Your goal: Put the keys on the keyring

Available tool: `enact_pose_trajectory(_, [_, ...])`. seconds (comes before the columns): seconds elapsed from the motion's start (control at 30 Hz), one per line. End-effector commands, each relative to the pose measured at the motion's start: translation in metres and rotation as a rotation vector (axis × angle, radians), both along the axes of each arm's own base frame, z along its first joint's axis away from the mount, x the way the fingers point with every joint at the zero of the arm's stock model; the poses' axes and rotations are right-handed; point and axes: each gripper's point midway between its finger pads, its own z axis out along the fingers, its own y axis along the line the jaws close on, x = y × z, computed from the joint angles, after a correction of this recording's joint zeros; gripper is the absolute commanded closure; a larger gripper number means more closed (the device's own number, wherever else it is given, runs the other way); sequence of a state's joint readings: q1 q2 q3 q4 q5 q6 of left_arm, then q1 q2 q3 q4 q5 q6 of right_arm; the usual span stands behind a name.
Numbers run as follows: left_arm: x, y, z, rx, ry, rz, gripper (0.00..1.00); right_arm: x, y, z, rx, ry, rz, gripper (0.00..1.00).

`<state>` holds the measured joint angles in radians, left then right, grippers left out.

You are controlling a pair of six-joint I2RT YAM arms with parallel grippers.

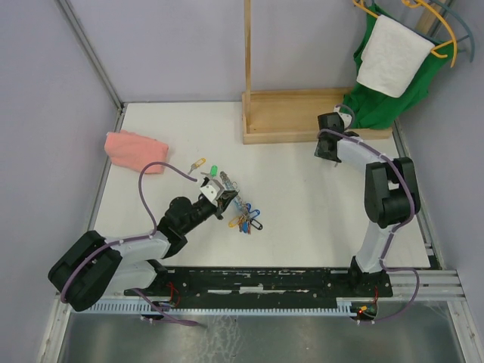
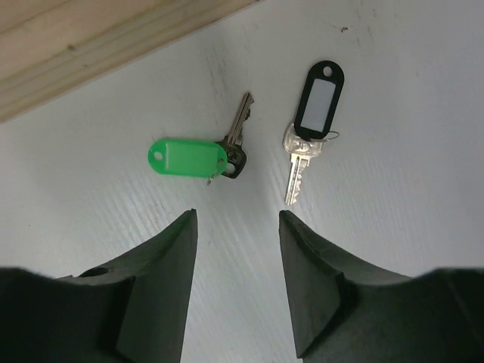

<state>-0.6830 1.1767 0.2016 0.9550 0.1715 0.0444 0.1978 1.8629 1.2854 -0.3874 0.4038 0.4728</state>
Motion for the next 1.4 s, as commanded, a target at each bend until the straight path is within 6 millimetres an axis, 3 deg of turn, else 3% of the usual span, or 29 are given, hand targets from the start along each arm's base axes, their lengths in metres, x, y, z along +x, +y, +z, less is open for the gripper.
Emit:
enact_pose_trajectory(0.0, [0.004,-0.008,0.037,-0.050,-0.106,-0.026,0.97,0.033,-0.001,0.014,0.056,-0.115,-0.089,0.47])
enact_pose_trajectory(0.43, [0.003,-0.012,0.034,-0.034,-0.099,-0.050,0.97,0.050,-0.013,-0.008,0.092,-0.095,-0.180,0.68])
enact_pose_trajectory(0.73, [0.004,-0.013,0.031,-0.024,-0.093,-0.056,0.97,0.048,-0.007,-0.024,0.131,-0.049,-0.188,0.75])
enact_pose_trajectory(0.9, [0.003,-0.014,0.030,-0.019,-0.091,-0.060,0.97,0.047,-0.002,-0.030,0.158,-0.034,-0.177,0.84])
enact_pose_trajectory(1.07, [0.002,-0.015,0.028,-0.011,-0.097,-0.072,0.97,0.039,0.001,-0.023,0.159,-0.025,-0.131,0.99])
enact_pose_trajectory(1.37, [-0.003,-0.018,0.029,-0.015,-0.103,-0.121,0.97,-0.002,0.031,0.008,0.143,-0.002,0.065,0.99])
